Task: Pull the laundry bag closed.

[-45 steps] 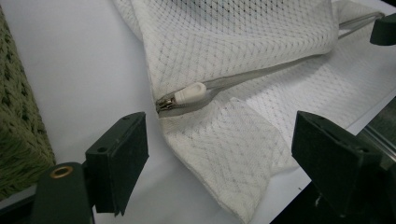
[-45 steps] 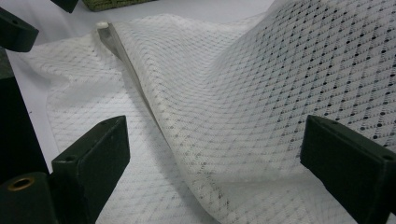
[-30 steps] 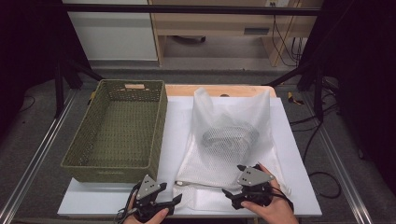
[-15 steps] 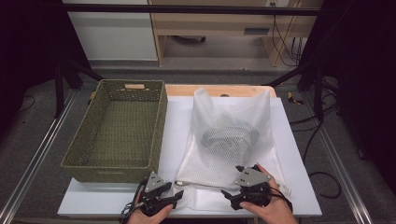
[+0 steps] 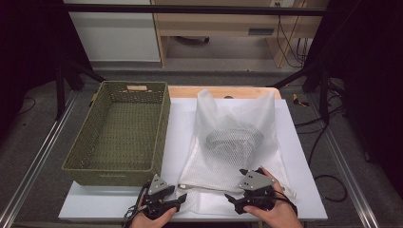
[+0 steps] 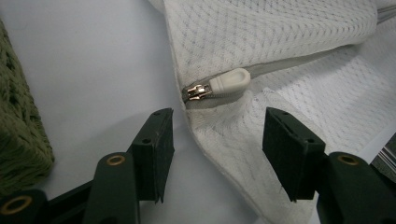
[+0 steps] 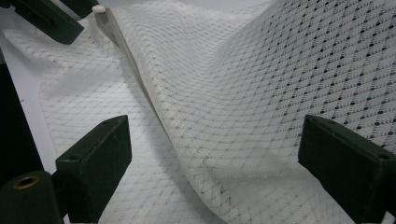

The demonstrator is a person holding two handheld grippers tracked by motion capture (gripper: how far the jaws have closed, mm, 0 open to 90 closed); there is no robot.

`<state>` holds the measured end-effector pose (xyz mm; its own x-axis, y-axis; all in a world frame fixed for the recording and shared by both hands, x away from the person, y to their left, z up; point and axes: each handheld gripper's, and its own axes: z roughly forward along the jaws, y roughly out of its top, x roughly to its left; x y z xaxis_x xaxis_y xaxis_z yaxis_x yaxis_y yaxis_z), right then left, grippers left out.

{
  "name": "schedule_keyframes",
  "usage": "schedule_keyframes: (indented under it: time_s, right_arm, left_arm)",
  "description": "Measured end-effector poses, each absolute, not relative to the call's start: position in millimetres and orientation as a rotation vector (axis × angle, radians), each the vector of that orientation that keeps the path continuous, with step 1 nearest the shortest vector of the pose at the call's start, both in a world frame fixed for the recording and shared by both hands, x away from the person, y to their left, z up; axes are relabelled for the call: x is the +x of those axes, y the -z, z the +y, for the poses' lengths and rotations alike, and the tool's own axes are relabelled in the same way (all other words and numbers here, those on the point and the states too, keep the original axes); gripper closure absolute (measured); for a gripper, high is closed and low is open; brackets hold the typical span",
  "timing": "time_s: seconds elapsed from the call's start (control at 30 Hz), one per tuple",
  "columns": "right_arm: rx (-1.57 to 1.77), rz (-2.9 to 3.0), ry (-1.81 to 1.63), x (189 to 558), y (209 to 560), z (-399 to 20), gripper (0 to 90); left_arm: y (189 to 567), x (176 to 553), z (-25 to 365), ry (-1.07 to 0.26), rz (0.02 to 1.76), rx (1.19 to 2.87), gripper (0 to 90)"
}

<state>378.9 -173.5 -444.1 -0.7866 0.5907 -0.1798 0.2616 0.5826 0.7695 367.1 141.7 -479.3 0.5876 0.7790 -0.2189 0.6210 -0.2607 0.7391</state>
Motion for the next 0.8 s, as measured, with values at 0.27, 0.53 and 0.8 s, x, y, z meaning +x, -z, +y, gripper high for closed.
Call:
schedule_keyframes:
  time_s: [0.27,0.53,0.8]
  right_arm:
    - [0.687,2.396,-1.068,378.7,443.8,-173.5,10.0]
    - [0.683,2.399,-1.065,378.7,444.2,-172.5,10.0]
    - [0.683,2.401,-1.066,378.7,444.4,-172.0,10.0]
  left_arm:
    - [481.9,371.1,141.3,-0.215,1.114,1.979,48.2]
    - [482.7,371.7,142.9,-0.171,1.11,1.962,52.3]
    - [483.5,373.7,145.3,-0.137,1.117,1.928,58.3]
